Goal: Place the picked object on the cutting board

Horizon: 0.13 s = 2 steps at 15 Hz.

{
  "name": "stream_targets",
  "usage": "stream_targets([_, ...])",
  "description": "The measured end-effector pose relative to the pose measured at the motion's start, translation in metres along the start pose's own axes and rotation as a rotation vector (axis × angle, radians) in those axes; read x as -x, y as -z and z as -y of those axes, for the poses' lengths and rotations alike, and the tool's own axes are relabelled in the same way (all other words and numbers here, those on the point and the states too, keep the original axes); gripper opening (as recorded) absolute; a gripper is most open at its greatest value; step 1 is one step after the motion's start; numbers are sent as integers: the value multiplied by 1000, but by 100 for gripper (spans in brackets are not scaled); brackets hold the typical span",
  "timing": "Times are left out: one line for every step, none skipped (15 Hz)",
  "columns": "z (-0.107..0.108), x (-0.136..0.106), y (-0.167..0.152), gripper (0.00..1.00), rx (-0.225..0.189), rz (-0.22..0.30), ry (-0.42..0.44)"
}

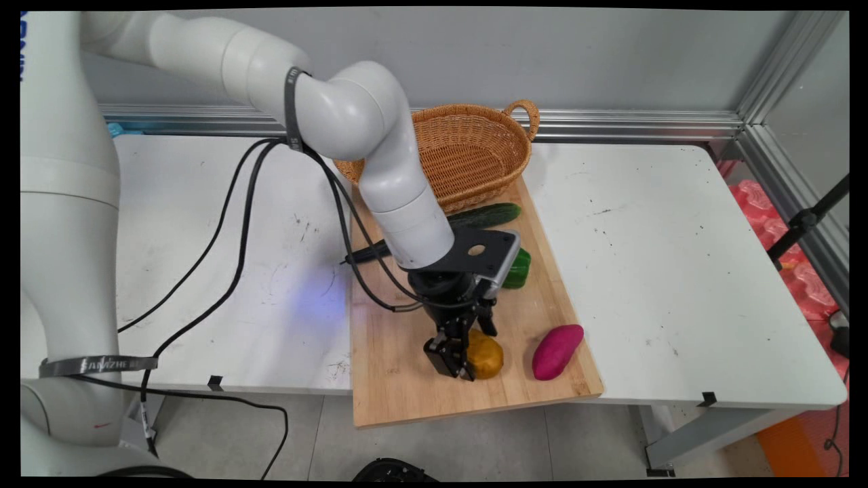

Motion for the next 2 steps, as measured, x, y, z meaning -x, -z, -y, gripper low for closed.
stream_targets([1, -2, -1, 100, 0, -4, -3])
stream_targets([2, -3, 0, 100, -2, -9, -6])
